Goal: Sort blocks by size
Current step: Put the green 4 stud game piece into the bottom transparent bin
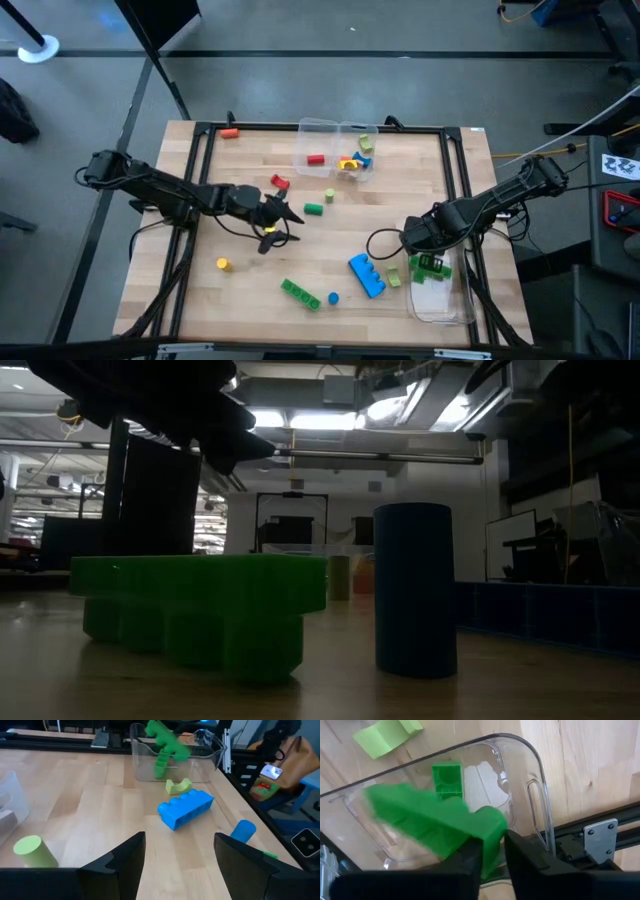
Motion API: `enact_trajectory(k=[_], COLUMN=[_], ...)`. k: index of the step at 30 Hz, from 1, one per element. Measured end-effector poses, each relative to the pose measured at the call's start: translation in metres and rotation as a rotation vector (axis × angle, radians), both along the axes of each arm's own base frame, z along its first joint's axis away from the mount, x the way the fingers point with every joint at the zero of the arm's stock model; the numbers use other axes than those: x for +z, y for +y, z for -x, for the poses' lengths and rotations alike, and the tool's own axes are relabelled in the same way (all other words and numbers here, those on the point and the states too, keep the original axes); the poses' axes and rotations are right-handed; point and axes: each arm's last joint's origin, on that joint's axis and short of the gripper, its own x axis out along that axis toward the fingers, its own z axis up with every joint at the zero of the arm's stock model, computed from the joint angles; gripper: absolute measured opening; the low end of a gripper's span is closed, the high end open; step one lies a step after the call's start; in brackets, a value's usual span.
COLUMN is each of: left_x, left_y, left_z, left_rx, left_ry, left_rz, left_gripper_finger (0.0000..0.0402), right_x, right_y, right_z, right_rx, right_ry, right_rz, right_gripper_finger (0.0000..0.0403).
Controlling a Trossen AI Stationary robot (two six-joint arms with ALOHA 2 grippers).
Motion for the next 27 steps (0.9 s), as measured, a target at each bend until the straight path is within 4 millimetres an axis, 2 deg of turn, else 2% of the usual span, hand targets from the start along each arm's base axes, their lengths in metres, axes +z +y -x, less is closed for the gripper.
enact_trajectory(k=[5, 9, 14, 19, 27], left_x=[0.0, 0.001, -0.006, -0.013, -0.024], left_y=[-0.003, -0.012, -0.029, -0.05, -0.066], left_z=[0.0, 0.001, 0.001, -0.011, -0.023], left_rx=[-0.013, -0.041, -0.062, -0.122, -0.164], left_ry=[-0.002, -0.015, 0.018, 0.083, 0.351], left_rz=[-0.003, 0.002, 0.002, -0.019, -0.096], left_gripper_finger=[0.0221, 0.0221, 0.0221, 0.0221, 0.0221], right_x=[0.0, 0.0, 0.0, 0.0, 0.001], right_y=[0.0, 0.0, 0.0, 0.0, 0.003], right_z=[0.0, 0.0, 0.0, 0.0, 0.001], right_rx=[-0.004, -0.002, -0.002, -0.002, -0.02], right_ry=[0.0, 0.0, 0.0, -0.001, 0.042], right_rz=[0.0, 0.0, 0.0, -0.001, -0.096], right_gripper_finger=[0.0139, 0.016, 0.0166, 0.0166, 0.0166])
